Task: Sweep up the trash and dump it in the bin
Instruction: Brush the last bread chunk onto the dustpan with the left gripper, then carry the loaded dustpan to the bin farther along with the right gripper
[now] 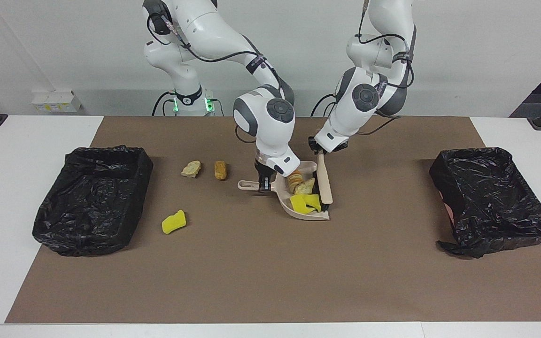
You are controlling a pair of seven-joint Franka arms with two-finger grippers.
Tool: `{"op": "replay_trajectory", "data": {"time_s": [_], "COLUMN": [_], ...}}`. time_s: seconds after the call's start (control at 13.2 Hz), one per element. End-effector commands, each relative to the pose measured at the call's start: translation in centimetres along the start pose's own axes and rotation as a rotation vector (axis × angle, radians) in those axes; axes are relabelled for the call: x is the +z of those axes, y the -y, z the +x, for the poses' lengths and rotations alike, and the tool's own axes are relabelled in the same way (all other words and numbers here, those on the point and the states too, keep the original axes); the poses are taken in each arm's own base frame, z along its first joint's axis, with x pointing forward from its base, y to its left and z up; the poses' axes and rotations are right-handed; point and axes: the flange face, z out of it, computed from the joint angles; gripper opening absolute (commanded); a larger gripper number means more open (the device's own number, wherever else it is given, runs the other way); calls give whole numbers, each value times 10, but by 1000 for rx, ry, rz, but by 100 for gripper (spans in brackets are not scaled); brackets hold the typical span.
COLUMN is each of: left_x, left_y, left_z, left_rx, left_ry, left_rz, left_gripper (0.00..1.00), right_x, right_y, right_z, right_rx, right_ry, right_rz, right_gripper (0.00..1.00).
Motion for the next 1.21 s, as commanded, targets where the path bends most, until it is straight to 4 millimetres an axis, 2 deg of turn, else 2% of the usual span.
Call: {"op": "replay_trajectory", "data": {"time_s": [0.0, 0.08, 0.15, 0.38, 0.53, 0.61, 0.76, 0.91, 1.14], "left_x": [-71, -89, -91, -84, -68, -59, -45, -28, 12], "left_y": [26, 37, 39, 46, 47, 44, 35, 7, -33], "left_z": [-3, -4, -7, -29, -54, -68, -93, -112, -132], "left_rx": [-24, -43, -43, -48, -54, -50, -91, -91, -52], "left_ry": [-54, -62, -46, 44, 53, 55, 44, -17, -76], "left_rz": [20, 15, 29, 86, 104, 117, 137, 137, 130], "left_gripper": [0, 0, 0, 0, 0, 0, 0, 0, 0], "right_x": [7, 7, 6, 5, -3, -10, -27, -44, -66], "right_y": [7, 7, 6, 2, -3, -5, 3, 4, -6], "right_z": [-8, -8, -7, -13, -26, -40, -70, -105, -172], "right_rx": [-18, -17, -17, -6, -15, -8, 24, 36, 24], "right_ry": [-3, -5, -9, -13, -18, -18, -10, -45, -76], "right_rz": [4, 3, -2, -6, -13, -17, -24, -20, 2], "right_gripper": [0, 0, 0, 0, 0, 0, 0, 0, 0]}}
